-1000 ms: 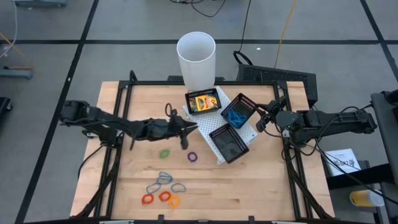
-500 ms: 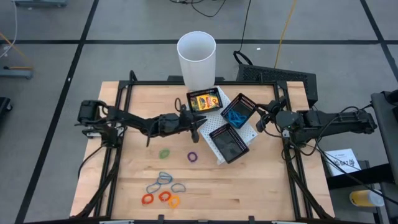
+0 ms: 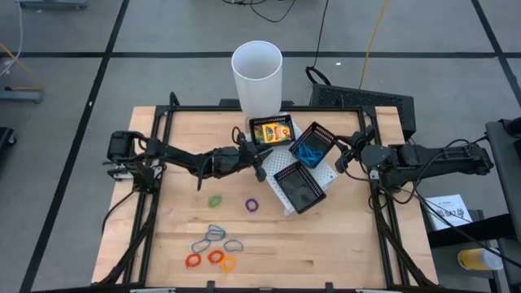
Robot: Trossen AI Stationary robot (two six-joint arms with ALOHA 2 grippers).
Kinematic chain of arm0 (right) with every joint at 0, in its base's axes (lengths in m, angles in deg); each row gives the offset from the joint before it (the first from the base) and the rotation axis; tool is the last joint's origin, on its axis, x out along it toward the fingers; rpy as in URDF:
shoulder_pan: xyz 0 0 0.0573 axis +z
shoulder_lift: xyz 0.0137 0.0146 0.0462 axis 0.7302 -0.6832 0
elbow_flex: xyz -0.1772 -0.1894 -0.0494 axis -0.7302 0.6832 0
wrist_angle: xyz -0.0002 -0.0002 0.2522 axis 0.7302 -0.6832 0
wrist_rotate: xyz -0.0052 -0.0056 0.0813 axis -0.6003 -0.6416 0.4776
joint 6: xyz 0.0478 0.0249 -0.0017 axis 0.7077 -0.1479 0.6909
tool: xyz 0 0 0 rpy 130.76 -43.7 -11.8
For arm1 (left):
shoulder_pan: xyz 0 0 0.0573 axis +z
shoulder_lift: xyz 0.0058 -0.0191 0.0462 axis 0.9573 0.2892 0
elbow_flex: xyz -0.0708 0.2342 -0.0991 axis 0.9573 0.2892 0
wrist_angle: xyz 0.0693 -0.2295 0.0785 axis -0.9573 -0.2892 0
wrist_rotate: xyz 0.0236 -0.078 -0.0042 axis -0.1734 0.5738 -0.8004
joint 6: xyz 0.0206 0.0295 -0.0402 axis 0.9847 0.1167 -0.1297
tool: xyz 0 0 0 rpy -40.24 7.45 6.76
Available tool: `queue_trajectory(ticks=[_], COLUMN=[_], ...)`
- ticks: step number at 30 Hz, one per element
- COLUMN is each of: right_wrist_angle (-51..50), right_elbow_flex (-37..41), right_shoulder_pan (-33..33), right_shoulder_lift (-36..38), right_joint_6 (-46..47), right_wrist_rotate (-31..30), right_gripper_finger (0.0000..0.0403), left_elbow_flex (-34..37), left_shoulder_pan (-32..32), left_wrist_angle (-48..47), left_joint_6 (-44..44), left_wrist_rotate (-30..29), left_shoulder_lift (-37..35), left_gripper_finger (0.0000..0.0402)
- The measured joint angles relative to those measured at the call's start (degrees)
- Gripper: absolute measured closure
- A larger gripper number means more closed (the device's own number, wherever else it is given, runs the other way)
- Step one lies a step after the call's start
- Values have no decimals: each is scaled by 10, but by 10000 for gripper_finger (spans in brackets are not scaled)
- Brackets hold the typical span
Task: Pick & Place Office Desk Supplies
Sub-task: Adjust the black bins on the shelf
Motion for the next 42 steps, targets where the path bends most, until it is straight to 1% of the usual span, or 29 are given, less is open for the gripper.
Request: queue_trajectory(ticks=[6,9,11,13,17,19,22,24,26,29,31,35,38,40,42], right_wrist_angle=[-3,-29,-57,-75,-67,-67,-76,-78,-78,-70,-64,-47,-10,32,88], right_elbow_flex=[0,0,0,0,0,0,0,0,0,4,17,45,66,81,99], right_shoulder_pan=[0,1,0,0,0,0,-1,-8,-25,-59,-81,-120,-144,-158,-172], right_shoulder_lift=[0,0,0,0,0,0,0,0,0,0,0,1,5,7,8], right_joint_6=[-1,15,30,45,44,36,15,-1,-17,-28,-38,-47,-74,-109,-160], right_wrist_rotate=[1,2,-3,-23,-32,-54,-115,-135,-122,-67,-48,-46,-42,-22,16], right_gripper_finger=[328,328,328,328,328,329,334,340,347,355,357,355,354,356,359], left_elbow_flex=[0,0,0,0,0,0,0,0,0,0,0,0,0,0,0], left_shoulder_pan=[-5,-12,-17,-23,-32,-35,-38,-40,-46,-55,-64,-79,-89,-93,-98], left_wrist_angle=[2,11,16,23,42,46,54,59,67,74,75,57,30,7,-21], left_joint_6=[2,4,9,21,52,60,62,62,63,65,78,103,115,121,122], left_wrist_rotate=[-5,-6,-6,-6,-5,-5,-5,-5,-5,-5,-4,-4,-4,-4,-4], left_shoulder_lift=[0,0,0,0,0,0,0,0,0,-9,-22,-62,-101,-124,-143], left_gripper_finger=[330,330,330,330,330,330,330,330,330,330,330,330,330,330,330])
